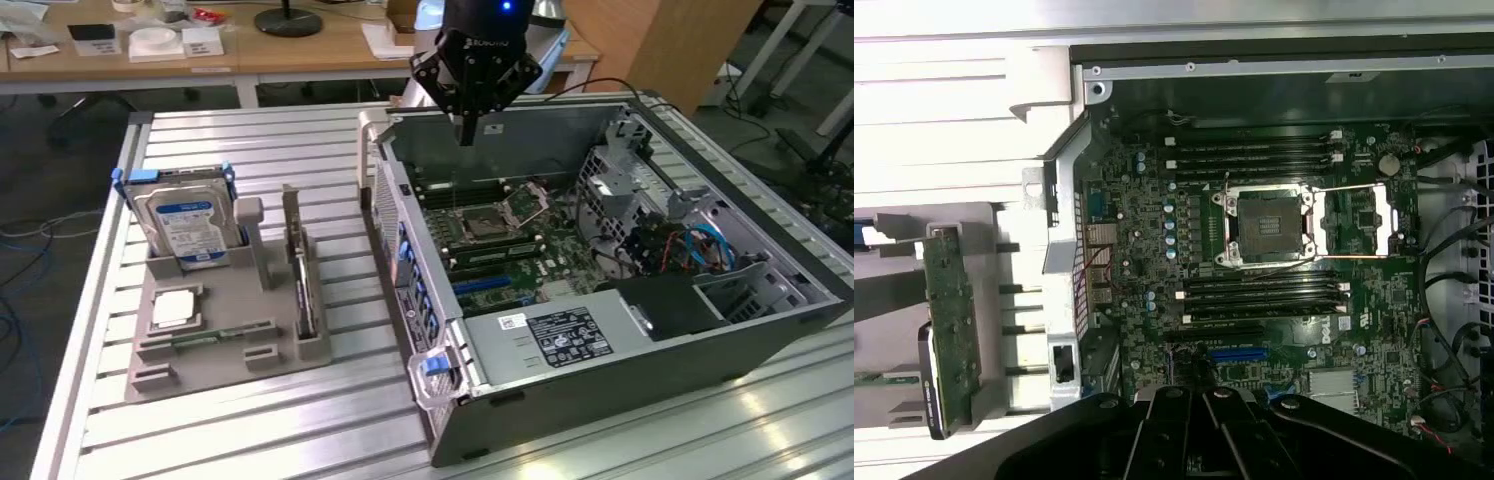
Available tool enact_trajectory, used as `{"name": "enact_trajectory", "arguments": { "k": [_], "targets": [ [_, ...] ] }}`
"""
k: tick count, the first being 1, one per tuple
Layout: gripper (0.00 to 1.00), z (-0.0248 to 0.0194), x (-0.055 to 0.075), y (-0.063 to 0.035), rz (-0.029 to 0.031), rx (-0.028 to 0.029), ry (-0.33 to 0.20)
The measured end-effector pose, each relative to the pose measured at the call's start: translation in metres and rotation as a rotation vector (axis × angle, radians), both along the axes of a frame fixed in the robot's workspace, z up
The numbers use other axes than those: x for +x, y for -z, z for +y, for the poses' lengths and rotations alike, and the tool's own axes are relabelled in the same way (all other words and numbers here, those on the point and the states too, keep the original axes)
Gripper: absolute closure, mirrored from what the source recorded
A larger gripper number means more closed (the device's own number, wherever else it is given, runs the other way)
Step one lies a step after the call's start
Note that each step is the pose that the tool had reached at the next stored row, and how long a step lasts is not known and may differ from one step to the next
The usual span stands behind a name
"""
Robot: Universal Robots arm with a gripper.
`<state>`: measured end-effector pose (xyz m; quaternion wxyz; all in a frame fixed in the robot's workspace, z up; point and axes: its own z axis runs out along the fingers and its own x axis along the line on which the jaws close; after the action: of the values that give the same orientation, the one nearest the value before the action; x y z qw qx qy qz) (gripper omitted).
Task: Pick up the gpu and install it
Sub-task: 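Reach for the gpu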
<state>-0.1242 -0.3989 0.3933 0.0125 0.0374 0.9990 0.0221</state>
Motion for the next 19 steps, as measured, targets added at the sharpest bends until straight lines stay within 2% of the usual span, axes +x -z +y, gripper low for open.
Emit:
{"name": "enact_trajectory", "arguments": {
  "k": [19],
  "targets": [
    [0.89,0.0,-0.023,0.0,-0.0001,0.0,0.0]
  ]
}}
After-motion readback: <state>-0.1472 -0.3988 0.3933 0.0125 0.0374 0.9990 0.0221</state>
